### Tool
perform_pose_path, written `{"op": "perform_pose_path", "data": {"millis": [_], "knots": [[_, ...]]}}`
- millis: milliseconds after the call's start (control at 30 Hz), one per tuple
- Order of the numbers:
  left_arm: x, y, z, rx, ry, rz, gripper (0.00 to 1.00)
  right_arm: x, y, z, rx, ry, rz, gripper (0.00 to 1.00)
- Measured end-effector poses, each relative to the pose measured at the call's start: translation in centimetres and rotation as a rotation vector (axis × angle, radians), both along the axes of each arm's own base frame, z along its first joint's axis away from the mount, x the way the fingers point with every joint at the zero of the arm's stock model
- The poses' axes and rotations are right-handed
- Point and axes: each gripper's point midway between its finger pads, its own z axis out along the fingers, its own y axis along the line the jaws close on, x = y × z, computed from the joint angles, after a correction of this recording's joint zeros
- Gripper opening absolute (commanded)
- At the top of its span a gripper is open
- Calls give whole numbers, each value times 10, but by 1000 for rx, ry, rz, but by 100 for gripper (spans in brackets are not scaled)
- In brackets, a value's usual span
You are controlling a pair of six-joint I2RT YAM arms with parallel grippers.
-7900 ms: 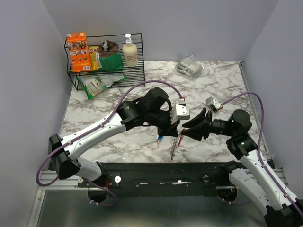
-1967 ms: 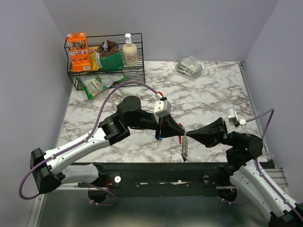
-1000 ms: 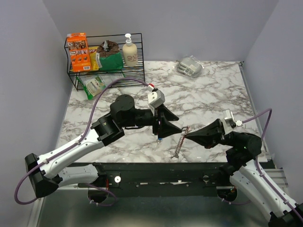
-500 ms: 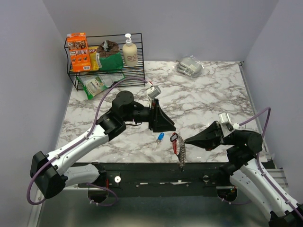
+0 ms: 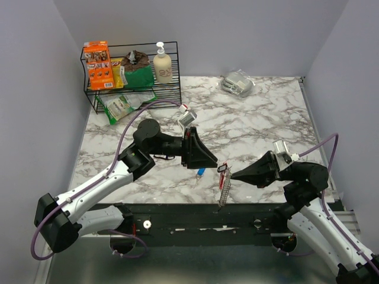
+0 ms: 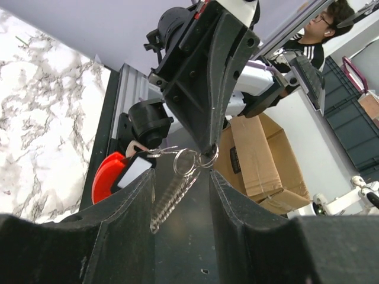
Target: Put the keys on the keyring
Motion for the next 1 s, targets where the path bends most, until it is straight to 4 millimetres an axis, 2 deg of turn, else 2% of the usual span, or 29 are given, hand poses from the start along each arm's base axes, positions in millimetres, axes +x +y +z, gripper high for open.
{"op": "perform_pose_path", "data": {"millis": [133,567,833,1000], "knots": [[0,-1,2,-17,32,-2,46,0,0,0,0,1,0,0],[6,-13,-12,17,161,-10,46,0,0,0,0,1,-1,0],[1,-28,-27,52,228,-54,43,-1,-1,1,3,-6,-2,0],[-4,-29,-24,39,227,-71,39,-2,-1,2,8,-12,-6,0]]}}
